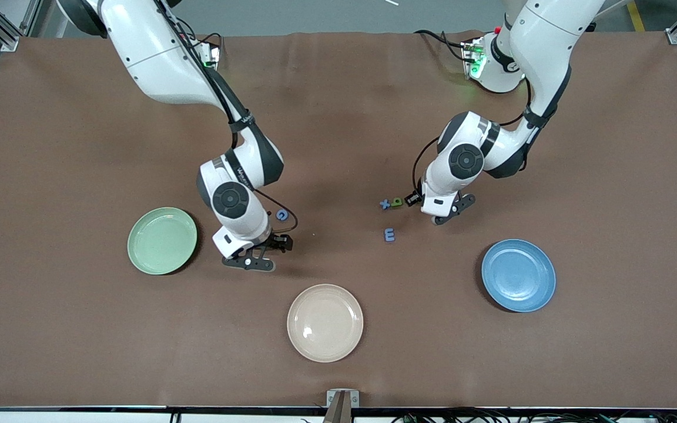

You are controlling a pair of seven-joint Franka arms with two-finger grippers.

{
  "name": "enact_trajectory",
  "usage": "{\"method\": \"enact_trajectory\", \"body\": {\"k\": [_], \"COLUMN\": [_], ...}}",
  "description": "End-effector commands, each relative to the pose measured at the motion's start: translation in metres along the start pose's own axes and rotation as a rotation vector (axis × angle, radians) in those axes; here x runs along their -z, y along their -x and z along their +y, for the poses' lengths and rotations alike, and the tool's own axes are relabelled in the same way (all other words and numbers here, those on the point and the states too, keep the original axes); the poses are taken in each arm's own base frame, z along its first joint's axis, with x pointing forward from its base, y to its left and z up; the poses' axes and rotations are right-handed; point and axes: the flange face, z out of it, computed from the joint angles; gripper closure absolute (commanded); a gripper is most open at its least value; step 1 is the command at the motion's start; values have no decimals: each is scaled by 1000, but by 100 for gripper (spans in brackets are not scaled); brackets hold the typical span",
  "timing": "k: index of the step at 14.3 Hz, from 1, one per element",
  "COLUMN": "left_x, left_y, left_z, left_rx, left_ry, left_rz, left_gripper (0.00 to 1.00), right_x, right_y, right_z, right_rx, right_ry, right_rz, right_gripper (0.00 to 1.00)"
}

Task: Sort upper and lower case letters into plates
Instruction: 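Grasp the green n with the left gripper while the right gripper grasps B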

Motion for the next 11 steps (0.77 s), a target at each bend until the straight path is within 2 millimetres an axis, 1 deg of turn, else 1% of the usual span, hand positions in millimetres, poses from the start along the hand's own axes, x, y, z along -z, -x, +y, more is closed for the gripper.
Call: {"method": "enact_trajectory", "body": {"k": [1, 4, 6, 9, 10, 11], "left_x": [-6, -8, -12, -14, -14, -14], "left_y": [-1, -3, -3, -5, -5, -6], "left_z": [-3, -1, 0, 3, 4, 4], "left_rx": [20, 24, 24, 26, 26, 28], "left_ry": [3, 4, 1, 5, 5, 7], "left_rz": [-5, -7, -13, -15, -16, -15], "left_gripper": [44, 46, 47, 49, 56, 65], "right_x": [-4, -6, -9, -19, -23, -24], "right_y": [4, 12, 14, 17, 19, 20], "right_z": [-7, -16, -17, -19, -18, -17], "right_rx": [-18, -24, -21, -20, -21, -25], "right_ry": [22, 24, 26, 21, 22, 24], "right_rz": [20, 17, 13, 15, 14, 12], "right_gripper": [7, 10, 14, 17, 17, 18]}}
